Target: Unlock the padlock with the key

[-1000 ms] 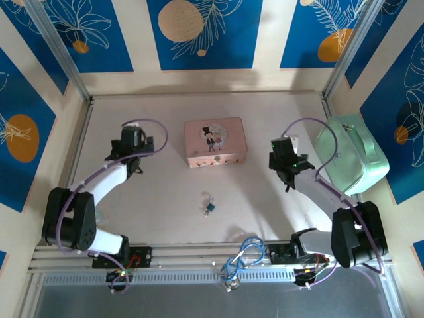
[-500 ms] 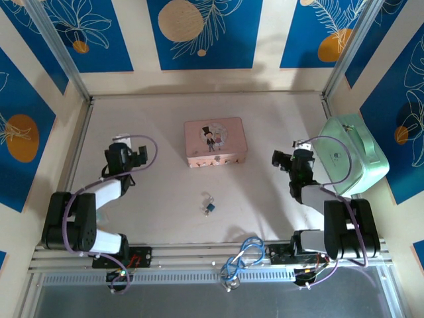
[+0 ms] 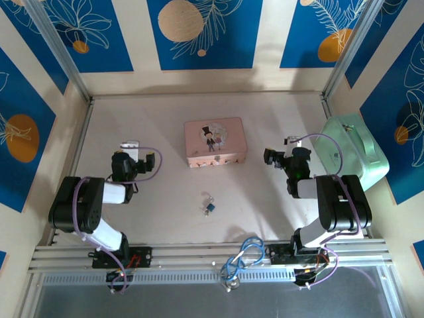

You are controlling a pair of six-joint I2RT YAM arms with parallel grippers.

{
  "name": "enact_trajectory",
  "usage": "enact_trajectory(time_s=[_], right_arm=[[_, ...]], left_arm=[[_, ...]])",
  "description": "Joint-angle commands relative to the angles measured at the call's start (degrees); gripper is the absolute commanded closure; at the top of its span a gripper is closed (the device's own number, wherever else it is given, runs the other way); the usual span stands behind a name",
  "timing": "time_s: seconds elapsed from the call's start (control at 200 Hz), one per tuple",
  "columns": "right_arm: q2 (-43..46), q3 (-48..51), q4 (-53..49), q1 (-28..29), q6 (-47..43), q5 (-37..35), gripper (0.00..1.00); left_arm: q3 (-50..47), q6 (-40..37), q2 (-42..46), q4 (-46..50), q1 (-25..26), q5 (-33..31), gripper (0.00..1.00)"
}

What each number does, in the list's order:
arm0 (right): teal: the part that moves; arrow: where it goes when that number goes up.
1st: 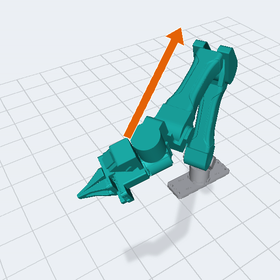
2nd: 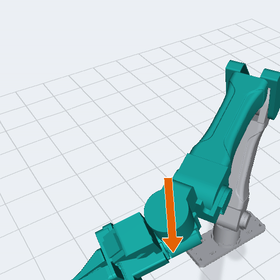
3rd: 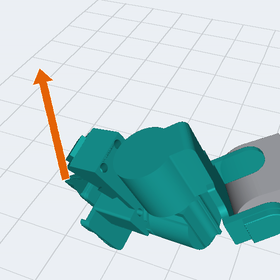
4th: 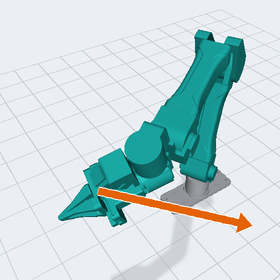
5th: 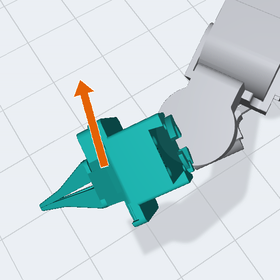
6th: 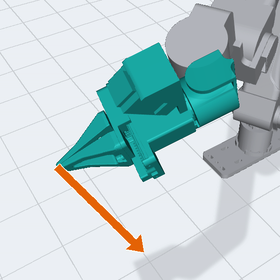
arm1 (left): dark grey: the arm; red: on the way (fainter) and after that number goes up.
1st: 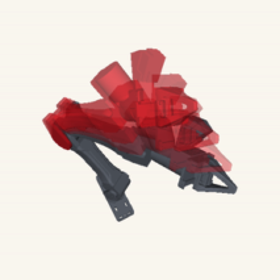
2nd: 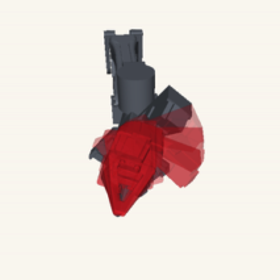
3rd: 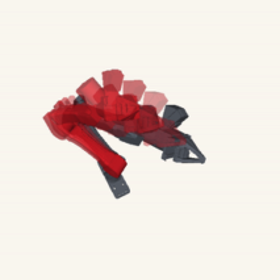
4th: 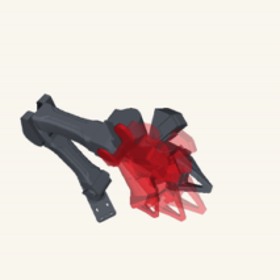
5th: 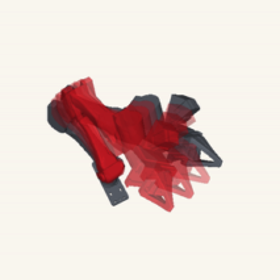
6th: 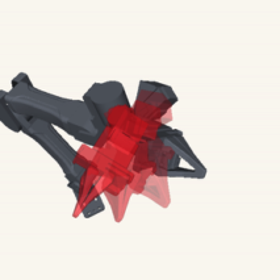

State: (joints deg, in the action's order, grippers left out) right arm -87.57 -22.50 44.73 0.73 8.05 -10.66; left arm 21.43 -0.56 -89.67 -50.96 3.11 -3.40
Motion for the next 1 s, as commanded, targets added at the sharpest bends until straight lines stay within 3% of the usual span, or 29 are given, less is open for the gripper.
enact_trajectory(time_s=[0.0, 0.88, 0.995], right_arm=[[0.4, -0.9, 2.5, 0.2, -1.4, 0.9, 0.01], [0.4, -1.1, 2.3, 0.1, -1.4, 1.1, 0.01], [-0.1, -2.5, -0.3, -1.4, -1.7, 7.2, 0.01]], left_arm=[[-0.3, -1.0, 0.0, -3.6, 0.0, 0.5, 0.00], [0.5, -2.3, -0.1, -2.0, 0.0, 3.9, 0.00], [0.6, -2.3, -0.2, -1.9, 0.0, 4.0, 0.00]])
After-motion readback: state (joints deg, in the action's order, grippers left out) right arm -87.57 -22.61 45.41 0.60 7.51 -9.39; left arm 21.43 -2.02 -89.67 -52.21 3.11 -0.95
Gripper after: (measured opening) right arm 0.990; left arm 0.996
